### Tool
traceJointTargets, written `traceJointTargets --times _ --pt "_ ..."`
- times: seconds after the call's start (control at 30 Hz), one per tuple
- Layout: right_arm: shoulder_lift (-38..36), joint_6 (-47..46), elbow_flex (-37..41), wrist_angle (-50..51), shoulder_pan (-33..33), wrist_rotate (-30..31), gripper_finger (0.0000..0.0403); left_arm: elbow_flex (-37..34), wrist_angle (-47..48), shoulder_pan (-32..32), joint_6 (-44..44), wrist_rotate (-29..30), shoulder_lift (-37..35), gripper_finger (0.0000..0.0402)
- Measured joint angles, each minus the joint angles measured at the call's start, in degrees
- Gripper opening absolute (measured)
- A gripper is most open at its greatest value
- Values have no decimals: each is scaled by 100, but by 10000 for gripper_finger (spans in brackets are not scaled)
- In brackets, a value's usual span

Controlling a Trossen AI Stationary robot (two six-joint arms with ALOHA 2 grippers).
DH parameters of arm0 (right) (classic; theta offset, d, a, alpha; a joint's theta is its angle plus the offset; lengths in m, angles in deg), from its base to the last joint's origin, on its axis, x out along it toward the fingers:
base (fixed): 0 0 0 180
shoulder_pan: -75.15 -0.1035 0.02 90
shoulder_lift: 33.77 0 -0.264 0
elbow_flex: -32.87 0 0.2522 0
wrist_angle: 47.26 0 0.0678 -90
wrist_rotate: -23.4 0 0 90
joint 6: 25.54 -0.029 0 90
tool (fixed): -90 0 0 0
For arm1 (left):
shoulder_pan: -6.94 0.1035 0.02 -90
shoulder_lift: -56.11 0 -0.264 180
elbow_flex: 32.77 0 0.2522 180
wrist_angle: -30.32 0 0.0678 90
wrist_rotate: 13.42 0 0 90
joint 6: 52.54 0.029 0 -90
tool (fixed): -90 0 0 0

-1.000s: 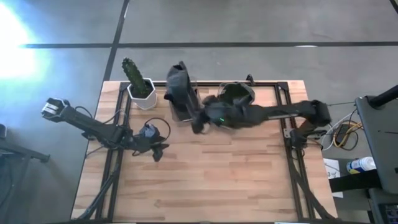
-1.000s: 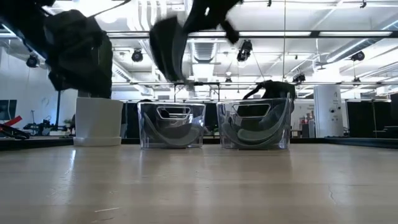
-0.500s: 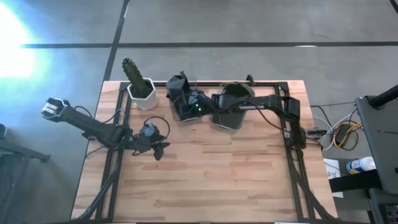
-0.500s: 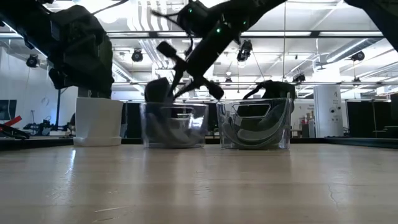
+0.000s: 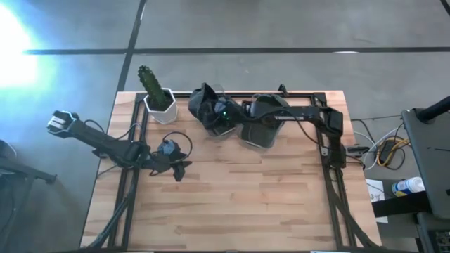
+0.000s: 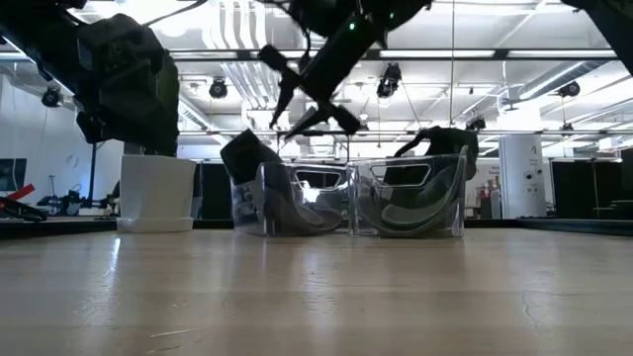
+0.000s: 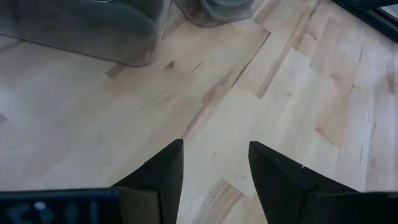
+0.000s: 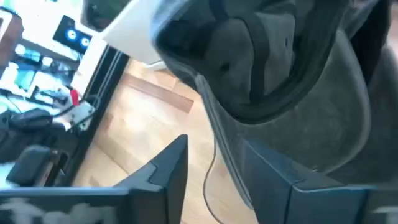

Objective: Pick & Place hat
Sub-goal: Return to Home Position

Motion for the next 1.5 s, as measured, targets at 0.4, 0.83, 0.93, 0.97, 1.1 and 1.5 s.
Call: traceJointTargets --times 0.4,0.83,0.93,0.97,1.1,1.5 --pt "-1325 2593 102 1407 -687 -514 177 27 -80 0 110 -1 -2 174" --pt "-4825 1687 3324 197 -1637 1171 134 80 -1467 410 1575 -1547 -195 174" --pt "-5550 1659 3832 214 -1787 1576 129 80 -1466 482 1612 -1509 -415 174" --pt "-5746 1656 3965 223 -1790 1601 128 81 -1428 504 1685 -1422 -500 174" --pt "-6557 1053 4332 110 -1789 1623 129 78 -1035 603 1222 -1038 -909 174" --pt "-8229 2033 6410 -2009 -1861 679 132 -25 -1340 606 2253 -1716 -2233 174"
